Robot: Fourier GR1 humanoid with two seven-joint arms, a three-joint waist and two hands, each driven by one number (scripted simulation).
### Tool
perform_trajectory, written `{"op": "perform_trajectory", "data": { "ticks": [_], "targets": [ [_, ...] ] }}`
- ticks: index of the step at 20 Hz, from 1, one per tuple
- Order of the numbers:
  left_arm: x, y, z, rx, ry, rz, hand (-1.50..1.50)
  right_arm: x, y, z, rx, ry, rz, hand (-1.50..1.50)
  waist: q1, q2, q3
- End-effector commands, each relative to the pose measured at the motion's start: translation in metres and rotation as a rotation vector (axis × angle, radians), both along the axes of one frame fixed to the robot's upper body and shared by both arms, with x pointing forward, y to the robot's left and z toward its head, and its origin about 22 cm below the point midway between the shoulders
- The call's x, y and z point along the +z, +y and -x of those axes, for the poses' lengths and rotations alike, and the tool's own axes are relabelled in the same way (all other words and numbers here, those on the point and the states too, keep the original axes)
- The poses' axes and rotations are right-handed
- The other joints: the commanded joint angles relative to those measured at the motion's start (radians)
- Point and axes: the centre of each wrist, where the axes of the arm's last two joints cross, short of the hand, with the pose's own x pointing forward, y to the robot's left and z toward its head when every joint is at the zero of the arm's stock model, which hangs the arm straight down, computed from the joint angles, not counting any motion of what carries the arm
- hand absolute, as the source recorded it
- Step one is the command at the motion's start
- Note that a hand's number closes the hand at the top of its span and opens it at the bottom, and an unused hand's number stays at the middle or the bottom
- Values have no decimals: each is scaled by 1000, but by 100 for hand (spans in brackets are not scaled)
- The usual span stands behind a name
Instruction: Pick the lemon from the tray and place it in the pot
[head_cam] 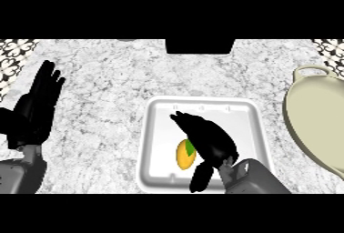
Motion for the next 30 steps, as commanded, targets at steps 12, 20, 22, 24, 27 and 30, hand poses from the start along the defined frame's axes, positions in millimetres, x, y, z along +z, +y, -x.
{"op": "perform_trajectory", "data": {
  "ticks": [12,20,22,24,27,30],
  "targets": [
    [2,-1,-13,-7,-2,5,0,-58,4,-8,-37,-8,87,-150,-1,1,0],
    [3,8,4,13,-10,10,0,-70,8,-7,-79,13,124,-150,0,0,0],
    [5,-21,1,-1,-12,8,0,-95,-10,-10,-75,29,132,-150,-1,1,0],
    [12,14,26,-11,6,-11,0,-99,-4,-10,-41,21,123,-150,6,0,0],
    [6,4,0,-16,0,-7,0,-81,4,-19,94,-42,177,150,1,1,0],
    [-17,9,-11,-1,-14,15,0,-84,20,-13,98,-70,161,150,-1,1,0]
  ]
}}
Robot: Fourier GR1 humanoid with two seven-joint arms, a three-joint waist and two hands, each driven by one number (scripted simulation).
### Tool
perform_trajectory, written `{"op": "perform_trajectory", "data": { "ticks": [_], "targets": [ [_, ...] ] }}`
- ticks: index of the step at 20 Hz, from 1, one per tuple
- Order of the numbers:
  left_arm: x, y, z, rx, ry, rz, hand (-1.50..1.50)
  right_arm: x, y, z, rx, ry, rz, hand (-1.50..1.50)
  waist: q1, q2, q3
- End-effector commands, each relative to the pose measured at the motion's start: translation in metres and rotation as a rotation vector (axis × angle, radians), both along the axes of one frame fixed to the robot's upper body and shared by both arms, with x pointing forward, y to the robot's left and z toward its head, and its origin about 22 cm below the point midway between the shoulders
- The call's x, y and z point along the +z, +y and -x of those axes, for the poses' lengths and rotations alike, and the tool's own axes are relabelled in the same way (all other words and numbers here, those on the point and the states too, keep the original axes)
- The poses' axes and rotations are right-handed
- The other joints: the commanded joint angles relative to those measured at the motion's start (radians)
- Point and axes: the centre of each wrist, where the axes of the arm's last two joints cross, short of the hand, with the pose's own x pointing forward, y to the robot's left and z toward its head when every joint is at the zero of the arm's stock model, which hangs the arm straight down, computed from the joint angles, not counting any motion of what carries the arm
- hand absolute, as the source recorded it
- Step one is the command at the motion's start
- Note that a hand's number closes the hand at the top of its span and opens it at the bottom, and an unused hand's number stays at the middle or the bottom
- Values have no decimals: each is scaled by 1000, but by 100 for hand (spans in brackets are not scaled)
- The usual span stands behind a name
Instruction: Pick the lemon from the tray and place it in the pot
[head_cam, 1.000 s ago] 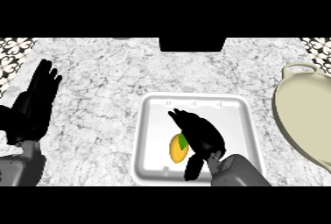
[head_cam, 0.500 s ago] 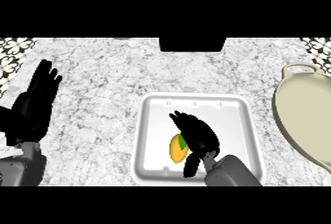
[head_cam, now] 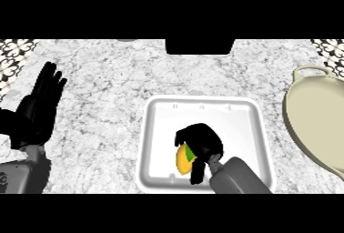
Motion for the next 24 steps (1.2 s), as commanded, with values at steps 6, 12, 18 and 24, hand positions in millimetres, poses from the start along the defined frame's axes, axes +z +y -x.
{"op": "perform_trajectory", "data": {
  "ticks": [6,12,18,24],
  "targets": [
    [-1,-11,-5,-10,15,7,0,-8,-3,11,57,-14,5,150,-2,2,2],
    [25,23,4,21,0,-3,0,-12,-29,89,-69,-1,-13,150,-19,-5,2],
    [14,8,1,26,8,-18,0,24,-51,147,-143,-76,-57,150,-17,-1,2],
    [4,20,1,46,24,0,0,80,-55,142,-358,-379,-272,150,-29,-4,2]
  ]
}}
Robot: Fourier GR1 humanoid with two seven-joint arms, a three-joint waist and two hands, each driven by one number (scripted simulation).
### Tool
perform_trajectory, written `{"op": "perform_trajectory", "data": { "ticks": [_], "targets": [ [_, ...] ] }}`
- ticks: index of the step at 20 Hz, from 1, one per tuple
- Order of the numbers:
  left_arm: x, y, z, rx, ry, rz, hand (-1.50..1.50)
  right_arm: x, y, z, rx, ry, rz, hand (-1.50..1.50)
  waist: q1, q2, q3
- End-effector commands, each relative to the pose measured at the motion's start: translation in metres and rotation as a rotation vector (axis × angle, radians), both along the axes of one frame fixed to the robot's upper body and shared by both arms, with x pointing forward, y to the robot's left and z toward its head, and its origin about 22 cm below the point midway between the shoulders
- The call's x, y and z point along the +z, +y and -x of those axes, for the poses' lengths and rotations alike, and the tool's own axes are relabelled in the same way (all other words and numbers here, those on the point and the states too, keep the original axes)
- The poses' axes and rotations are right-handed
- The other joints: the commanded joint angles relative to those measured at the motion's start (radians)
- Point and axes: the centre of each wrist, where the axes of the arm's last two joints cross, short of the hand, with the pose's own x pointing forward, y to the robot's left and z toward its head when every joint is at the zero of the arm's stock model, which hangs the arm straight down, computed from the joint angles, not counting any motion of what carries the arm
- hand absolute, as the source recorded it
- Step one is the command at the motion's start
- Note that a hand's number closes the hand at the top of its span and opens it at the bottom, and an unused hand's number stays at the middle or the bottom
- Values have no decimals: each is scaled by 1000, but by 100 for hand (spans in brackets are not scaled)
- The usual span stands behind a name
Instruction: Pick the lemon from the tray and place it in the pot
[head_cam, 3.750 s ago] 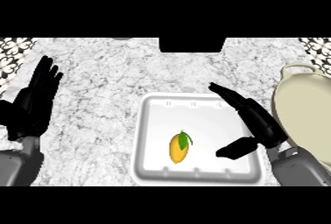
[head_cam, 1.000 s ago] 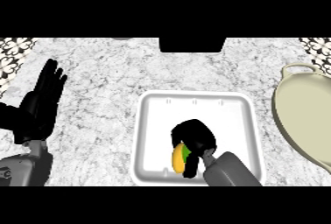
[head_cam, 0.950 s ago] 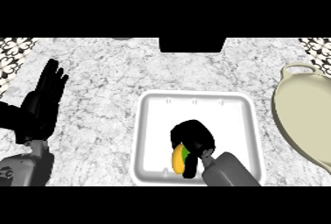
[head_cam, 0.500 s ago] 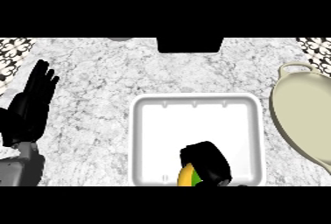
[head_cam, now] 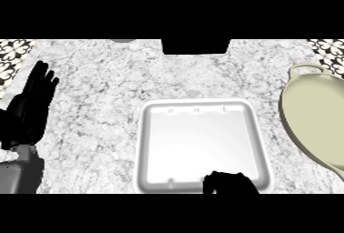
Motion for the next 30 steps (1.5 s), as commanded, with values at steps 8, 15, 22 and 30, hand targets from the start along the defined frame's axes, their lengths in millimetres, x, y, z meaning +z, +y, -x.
{"op": "perform_trajectory", "data": {
  "ticks": [8,15,22,30],
  "targets": [
    [10,-2,-2,-9,-2,6,0,97,-55,30,-395,-518,-199,150,-1,0,1],
    [-4,6,-5,-15,-7,4,0,121,-88,18,-520,-590,-218,150,11,6,0],
    [-8,-3,-1,-21,-4,-5,0,113,-124,-27,-594,-574,-273,150,23,8,1],
    [-6,-18,4,-22,-9,16,0,86,-214,-65,-644,-548,-452,150,21,6,2]
  ]
}}
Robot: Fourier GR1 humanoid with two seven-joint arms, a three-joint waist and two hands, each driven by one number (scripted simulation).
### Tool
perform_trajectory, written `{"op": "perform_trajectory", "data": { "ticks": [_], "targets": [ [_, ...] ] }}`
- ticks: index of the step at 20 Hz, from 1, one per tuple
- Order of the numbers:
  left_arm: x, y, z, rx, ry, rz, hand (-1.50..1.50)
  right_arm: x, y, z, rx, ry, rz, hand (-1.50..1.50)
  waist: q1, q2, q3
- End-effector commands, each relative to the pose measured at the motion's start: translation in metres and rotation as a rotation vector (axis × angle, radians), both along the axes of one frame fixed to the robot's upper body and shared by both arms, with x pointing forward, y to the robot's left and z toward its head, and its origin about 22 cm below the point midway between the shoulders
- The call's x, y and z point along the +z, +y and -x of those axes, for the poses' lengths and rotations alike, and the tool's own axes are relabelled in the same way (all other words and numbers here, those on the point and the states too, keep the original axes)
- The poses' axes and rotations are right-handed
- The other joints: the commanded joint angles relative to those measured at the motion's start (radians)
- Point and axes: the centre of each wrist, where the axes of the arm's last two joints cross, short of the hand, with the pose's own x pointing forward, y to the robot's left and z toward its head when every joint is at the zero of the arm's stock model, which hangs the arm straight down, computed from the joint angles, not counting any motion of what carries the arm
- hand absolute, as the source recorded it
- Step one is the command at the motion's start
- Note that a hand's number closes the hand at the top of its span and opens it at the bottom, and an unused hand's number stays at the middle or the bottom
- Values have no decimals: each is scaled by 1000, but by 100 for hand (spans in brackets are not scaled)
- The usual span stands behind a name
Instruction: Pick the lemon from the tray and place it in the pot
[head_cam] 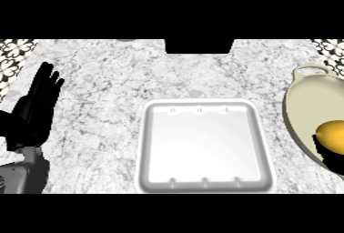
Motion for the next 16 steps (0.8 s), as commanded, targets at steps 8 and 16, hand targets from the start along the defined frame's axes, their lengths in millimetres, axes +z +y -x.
{"op": "perform_trajectory", "data": {
  "ticks": [8,16],
  "targets": [
    [-3,-11,1,-25,-7,4,0,-40,-87,-45,-225,87,409,150,17,5,-1],
    [1,-1,-13,-21,-14,-5,0,-112,-120,-91,-188,178,306,150,17,7,0]
  ]
}}
